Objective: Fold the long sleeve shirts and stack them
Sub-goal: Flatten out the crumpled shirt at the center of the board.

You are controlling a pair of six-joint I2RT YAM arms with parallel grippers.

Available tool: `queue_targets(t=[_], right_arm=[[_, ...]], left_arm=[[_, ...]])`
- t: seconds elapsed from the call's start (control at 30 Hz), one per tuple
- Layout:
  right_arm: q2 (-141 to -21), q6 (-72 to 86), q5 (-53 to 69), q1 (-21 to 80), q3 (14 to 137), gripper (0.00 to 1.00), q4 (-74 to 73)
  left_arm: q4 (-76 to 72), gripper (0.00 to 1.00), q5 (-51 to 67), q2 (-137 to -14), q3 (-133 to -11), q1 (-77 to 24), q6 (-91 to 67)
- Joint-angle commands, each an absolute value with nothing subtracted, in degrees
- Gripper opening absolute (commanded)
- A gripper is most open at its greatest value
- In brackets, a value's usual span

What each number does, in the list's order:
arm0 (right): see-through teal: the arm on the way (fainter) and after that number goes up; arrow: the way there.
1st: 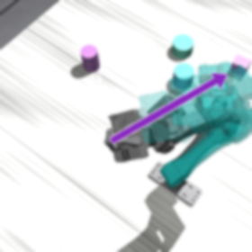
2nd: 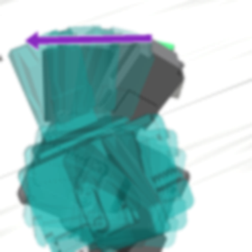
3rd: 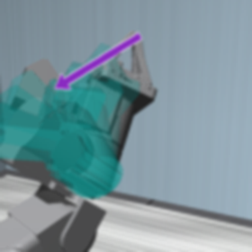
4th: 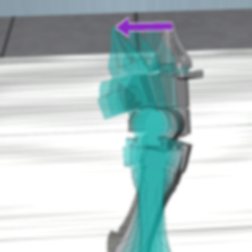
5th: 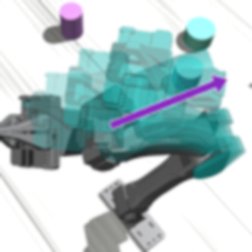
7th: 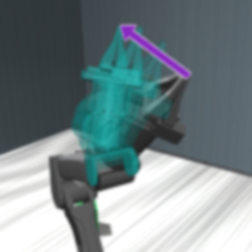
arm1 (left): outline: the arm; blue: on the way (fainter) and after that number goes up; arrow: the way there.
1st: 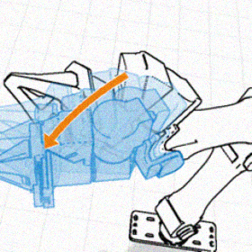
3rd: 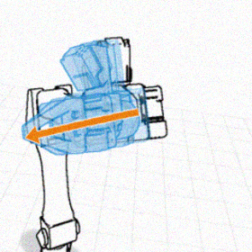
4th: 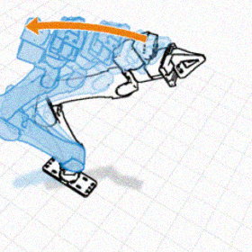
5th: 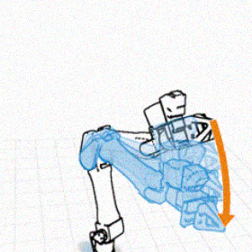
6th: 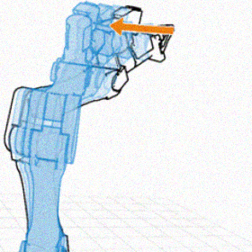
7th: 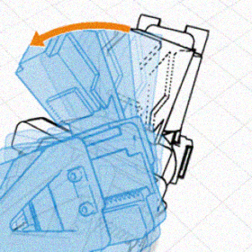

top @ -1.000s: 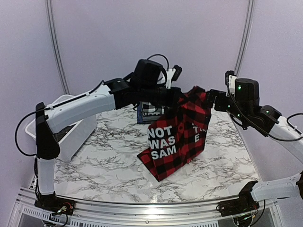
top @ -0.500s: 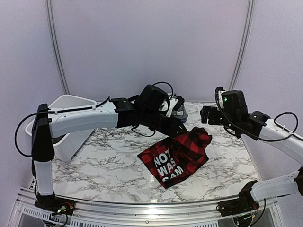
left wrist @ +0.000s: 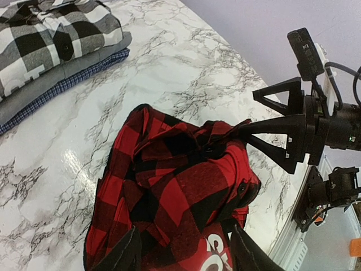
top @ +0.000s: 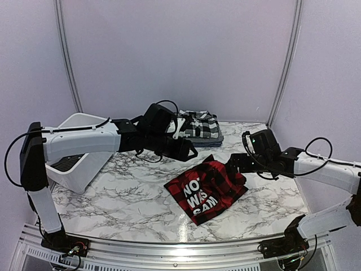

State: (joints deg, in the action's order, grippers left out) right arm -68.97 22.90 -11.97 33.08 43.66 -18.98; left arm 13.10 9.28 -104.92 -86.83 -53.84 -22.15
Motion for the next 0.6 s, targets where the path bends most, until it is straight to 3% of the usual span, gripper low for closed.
queue_targets(t=[0.0, 0.3, 0.57], right_arm=[[-70.3, 25.5, -8.4, 32.6, 44.4, 0.97, -15.2], [-72.6, 21.0, -14.6, 38.1, 55.5, 0.98, -22.6], [-88.1, 16.9, -21.9, 52.6, 70.6, 0.98, -26.8]], left_arm=[[11.5, 0.57, 8.9, -104.7, -84.8, -52.9, -24.6], [11.6, 0.56, 8.2, -106.5, -75.1, -45.2, -31.8], [11.6, 0.54, 11.5, -110.2, -71.4, -44.6, -28.5]])
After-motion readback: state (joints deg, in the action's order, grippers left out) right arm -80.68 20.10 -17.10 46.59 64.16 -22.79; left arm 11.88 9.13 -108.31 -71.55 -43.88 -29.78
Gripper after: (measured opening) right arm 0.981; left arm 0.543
